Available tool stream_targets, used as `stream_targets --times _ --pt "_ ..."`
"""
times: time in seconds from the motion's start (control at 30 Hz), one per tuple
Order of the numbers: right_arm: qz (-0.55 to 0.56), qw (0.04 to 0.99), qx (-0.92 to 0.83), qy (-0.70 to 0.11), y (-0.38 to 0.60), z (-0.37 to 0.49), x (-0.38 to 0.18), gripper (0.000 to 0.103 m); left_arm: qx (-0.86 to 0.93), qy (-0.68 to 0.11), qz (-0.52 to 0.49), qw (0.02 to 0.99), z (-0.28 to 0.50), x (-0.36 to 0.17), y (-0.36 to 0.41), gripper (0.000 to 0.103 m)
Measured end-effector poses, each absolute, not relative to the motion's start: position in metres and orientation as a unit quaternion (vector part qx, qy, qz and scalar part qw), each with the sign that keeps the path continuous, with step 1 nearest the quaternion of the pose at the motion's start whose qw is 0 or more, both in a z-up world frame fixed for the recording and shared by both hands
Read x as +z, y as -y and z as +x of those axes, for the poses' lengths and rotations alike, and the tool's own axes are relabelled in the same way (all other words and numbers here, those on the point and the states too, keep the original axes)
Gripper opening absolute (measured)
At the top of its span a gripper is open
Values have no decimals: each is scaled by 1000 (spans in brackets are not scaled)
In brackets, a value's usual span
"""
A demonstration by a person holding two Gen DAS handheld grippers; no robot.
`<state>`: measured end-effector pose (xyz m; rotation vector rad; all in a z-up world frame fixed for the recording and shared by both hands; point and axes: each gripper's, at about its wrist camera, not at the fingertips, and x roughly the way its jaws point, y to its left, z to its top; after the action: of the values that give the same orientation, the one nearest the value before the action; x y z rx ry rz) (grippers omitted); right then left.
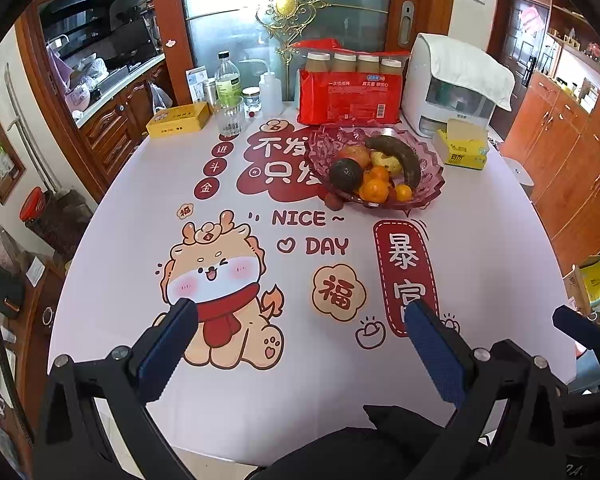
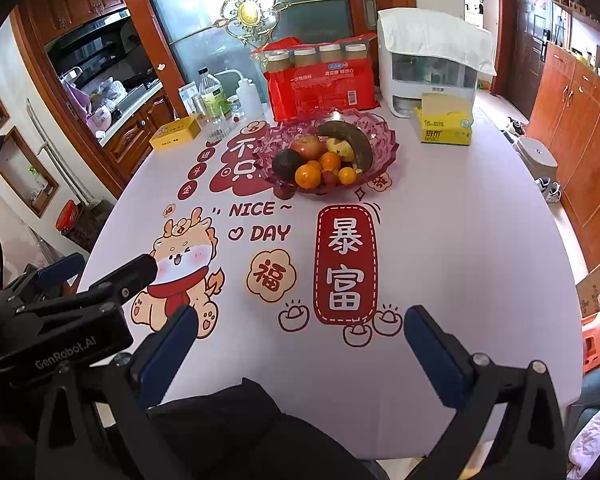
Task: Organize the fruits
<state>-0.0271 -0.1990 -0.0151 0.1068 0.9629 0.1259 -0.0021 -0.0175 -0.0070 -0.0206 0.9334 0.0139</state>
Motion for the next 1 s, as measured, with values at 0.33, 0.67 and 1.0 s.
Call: stream_targets --times 0.33,0.67,1.0 --pt "52 883 60 -463 198 -27 -15 103 7 -451 -9 893 -2 -8 17 102" --pt "53 882 61 -464 198 -27 -16 103 7 -451 -9 892 -1 -8 17 102" --pt "53 882 61 -465 199 -26 -15 103 6 -452 -8 892 -1 -8 16 102"
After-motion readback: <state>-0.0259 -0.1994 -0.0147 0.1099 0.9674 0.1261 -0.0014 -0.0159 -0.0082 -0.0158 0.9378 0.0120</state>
